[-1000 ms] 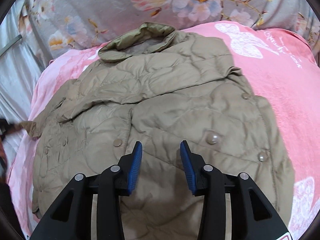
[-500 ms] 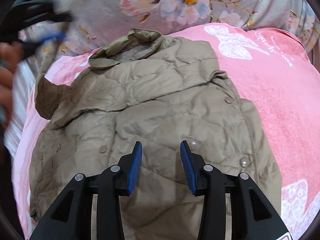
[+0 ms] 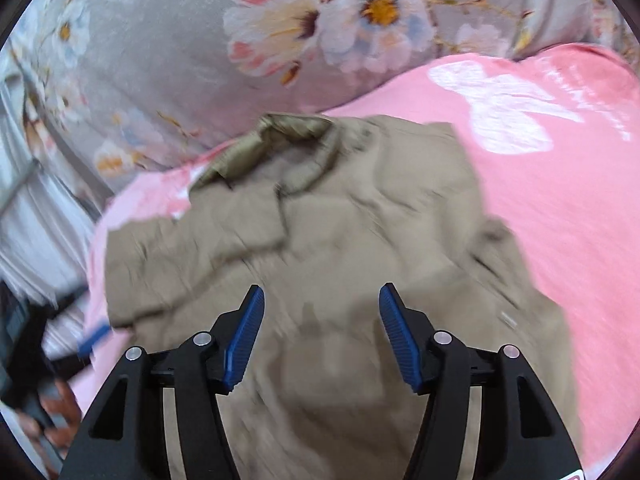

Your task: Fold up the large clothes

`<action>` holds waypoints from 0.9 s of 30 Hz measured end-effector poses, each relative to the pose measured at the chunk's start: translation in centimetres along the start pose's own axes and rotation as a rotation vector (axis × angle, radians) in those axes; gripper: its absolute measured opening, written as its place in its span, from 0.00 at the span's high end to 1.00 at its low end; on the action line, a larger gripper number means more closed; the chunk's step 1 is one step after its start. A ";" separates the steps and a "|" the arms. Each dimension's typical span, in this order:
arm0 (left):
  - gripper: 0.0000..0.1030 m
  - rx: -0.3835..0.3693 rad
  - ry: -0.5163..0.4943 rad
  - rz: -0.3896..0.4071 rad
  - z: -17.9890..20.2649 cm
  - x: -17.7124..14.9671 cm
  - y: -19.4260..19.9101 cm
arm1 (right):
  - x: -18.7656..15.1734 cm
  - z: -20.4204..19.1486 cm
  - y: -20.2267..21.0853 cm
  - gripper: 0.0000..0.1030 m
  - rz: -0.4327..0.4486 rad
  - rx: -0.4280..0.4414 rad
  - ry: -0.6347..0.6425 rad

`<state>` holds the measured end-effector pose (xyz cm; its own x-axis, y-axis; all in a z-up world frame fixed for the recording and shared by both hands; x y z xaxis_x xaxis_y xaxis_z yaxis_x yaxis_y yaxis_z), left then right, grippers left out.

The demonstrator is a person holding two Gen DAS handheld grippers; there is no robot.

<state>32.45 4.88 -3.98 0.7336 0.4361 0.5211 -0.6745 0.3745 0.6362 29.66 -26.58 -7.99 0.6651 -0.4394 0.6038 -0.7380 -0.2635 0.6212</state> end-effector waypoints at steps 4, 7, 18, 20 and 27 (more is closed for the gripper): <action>0.24 0.016 0.192 -0.036 -5.4 1.7 -2.2 | 1.9 -1.4 -5.1 0.42 -0.043 0.031 -0.027; 0.24 0.017 0.242 -0.054 -6.7 1.9 -3.6 | 2.4 -2.5 -8.8 0.44 -0.098 0.042 -0.017; 0.28 0.030 0.238 -0.033 -6.3 3.8 -4.6 | 7.0 -1.4 2.0 0.87 0.148 -0.010 0.052; 0.28 0.014 0.238 -0.044 -5.8 3.6 -4.9 | 6.9 0.6 2.7 0.87 0.137 -0.075 0.058; 0.38 0.215 0.109 -0.020 -4.7 3.4 -6.5 | 3.2 4.9 1.0 0.87 0.025 -0.135 0.032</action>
<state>38.96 7.82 -9.01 0.7258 0.5205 0.4497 -0.6180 0.2065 0.7586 30.49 -32.52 -7.88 0.6519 -0.4162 0.6338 -0.7336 -0.1345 0.6661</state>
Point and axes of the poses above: each gripper's, at about its wrist camera, not at the fingertips, and y roughly against the way its jaws point, z to its right, x to its top, the point moved 8 cm from there along -y, roughly the way its jaws point, and after that the axes turned 5 degrees about x, right-handed, at the moved point
